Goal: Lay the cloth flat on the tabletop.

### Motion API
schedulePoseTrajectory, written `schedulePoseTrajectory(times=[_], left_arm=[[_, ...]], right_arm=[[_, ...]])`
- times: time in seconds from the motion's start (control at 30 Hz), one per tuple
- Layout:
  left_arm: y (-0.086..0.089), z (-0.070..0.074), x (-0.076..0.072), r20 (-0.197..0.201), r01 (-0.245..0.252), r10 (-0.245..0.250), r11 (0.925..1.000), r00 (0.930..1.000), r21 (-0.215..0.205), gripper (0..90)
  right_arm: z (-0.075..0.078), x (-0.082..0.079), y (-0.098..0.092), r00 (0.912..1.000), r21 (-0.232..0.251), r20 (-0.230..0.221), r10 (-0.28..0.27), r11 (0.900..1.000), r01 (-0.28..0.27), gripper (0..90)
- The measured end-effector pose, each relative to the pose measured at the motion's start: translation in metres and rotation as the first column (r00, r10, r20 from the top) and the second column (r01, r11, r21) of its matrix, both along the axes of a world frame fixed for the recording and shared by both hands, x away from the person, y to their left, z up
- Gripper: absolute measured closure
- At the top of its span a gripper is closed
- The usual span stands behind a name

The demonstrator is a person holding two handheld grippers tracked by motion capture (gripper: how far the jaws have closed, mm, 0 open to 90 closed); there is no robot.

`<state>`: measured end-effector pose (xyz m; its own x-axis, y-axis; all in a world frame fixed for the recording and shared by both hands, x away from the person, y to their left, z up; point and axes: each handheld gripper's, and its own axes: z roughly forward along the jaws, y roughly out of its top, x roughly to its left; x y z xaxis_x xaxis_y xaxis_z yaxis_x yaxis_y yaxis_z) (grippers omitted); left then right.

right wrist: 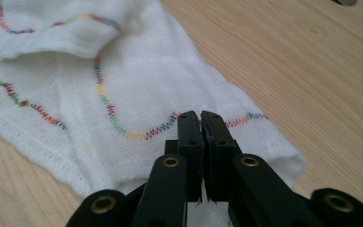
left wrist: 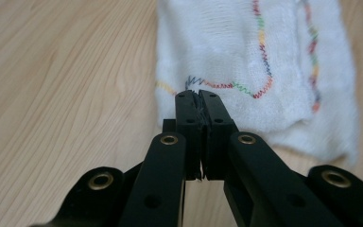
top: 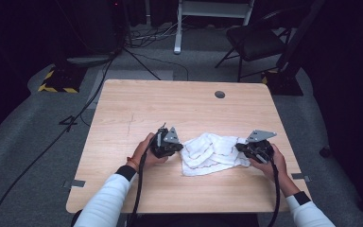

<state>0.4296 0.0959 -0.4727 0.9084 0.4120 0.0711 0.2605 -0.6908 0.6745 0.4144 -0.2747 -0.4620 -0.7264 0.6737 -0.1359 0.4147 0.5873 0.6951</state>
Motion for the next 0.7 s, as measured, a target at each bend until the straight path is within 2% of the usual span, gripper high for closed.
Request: schedulePoseTrajectory(times=[0.07, 0.17, 0.2, 0.23, 0.27, 0.33, 0.37, 0.47, 0.53, 0.6, 0.63, 0.7], left_arm=[[0.004, -0.005, 0.004, -0.018, -0.035, 0.036, 0.9993, 0.9992, 0.014, 83.4], [0.003, -0.008, 0.005, -0.052, -0.052, 0.053, 0.9982, 0.9972, 0.031, 65.9], [0.001, -0.008, 0.003, -0.052, -0.030, 0.031, 0.9993, 0.9982, 0.022, 59.4], [-0.002, -0.006, -0.001, -0.049, -0.010, 0.010, 0.9999, 0.9987, -0.007, 55.7], [-0.004, -0.004, -0.003, -0.043, -0.006, 0.005, 0.9999, 0.9991, -0.015, 49.6], [-0.013, -0.001, -0.011, -0.040, 0.022, -0.024, 0.9982, 0.9989, -0.055, 37.9], [-0.018, 0.000, -0.016, -0.032, 0.045, -0.048, 0.9966, 0.9984, -0.069, 36.6], [-0.033, -0.003, -0.026, -0.033, 0.115, -0.117, 0.9910, 0.9925, -0.068, 33.3], [-0.042, -0.008, -0.028, -0.041, 0.119, -0.121, 0.9921, 0.9918, -0.039, 33.6], [-0.047, -0.014, -0.027, -0.067, 0.118, -0.119, 0.9928, 0.9906, -0.019, 36.1], [-0.049, -0.017, -0.025, -0.076, 0.113, -0.113, 0.9936, 0.9907, -0.004, 43.5], [-0.048, -0.018, -0.023, -0.076, 0.107, -0.108, 0.9941, 0.9913, -0.021, 45.1]], right_arm=[[-0.002, 0.002, -0.002, 0.9998, 0.003, -0.022, -0.003, 1.000, 0.004, 82.3], [-0.004, 0.000, -0.004, 0.9996, 0.005, -0.027, -0.008, 1.000, 0.008, 72.5], [-0.003, -0.001, -0.005, 0.9995, 0.025, -0.028, 0.014, 1.000, -0.013, 68.9], [-0.002, -0.003, -0.005, 0.9986, 0.051, -0.024, 0.047, 0.998, -0.046, 66.1], [-0.001, -0.007, -0.004, 0.9958, 0.073, -0.021, 0.089, 0.994, -0.087, 64.5], [-0.001, -0.013, 0.000, 0.9882, 0.075, -0.024, 0.151, 0.986, -0.149, 62.4], [-0.001, -0.016, 0.004, 0.9832, 0.064, -0.019, 0.182, 0.982, -0.180, 62.3], [-0.003, -0.021, 0.012, 0.9704, 0.044, -0.030, 0.240, 0.970, -0.238, 60.2], [-0.008, -0.019, 0.015, 0.9669, 0.038, -0.049, 0.250, 0.968, -0.249, 58.2], [-0.012, -0.018, 0.016, 0.9659, 0.025, -0.068, 0.250, 0.968, -0.249, 56.3], [-0.017, -0.016, 0.018, 0.9650, 0.017, -0.086, 0.248, 0.969, -0.247, 53.9], [-0.019, -0.016, 0.019, 0.9660, 0.004, -0.089, 0.243, 0.970, -0.244, 53.6]])
